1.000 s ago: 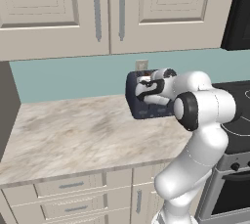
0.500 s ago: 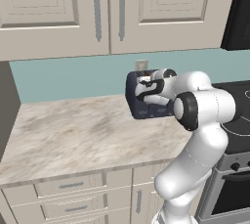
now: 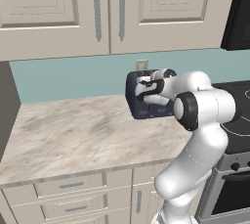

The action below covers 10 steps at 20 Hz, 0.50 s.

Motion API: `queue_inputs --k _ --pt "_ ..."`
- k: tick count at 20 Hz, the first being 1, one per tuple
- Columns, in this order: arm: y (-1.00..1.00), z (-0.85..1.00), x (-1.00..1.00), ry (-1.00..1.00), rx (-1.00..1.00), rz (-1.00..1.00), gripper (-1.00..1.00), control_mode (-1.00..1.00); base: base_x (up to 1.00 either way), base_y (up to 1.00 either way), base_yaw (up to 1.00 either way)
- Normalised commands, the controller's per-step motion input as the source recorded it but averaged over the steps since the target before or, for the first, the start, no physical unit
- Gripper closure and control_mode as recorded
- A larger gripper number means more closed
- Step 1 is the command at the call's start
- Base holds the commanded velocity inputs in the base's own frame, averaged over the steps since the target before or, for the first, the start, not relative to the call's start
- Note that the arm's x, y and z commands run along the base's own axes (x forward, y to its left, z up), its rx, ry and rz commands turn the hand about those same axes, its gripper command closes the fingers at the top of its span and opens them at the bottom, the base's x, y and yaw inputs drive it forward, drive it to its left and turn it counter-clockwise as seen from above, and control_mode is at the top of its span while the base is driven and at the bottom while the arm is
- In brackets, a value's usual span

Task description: Start the toaster. Once the lever pops up, take the bread to the plate on the dining counter.

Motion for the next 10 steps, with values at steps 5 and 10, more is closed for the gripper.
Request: queue_inputs --k 5,10 --pt "0.0 0.0 0.0 0.0 0.0 0.0 1.0 -1.0 0.0 0.0 0.0" --pt "0.0 0.0 0.0 0.0 0.0 0.0 1.0 -1.0 0.0 0.0 0.0"
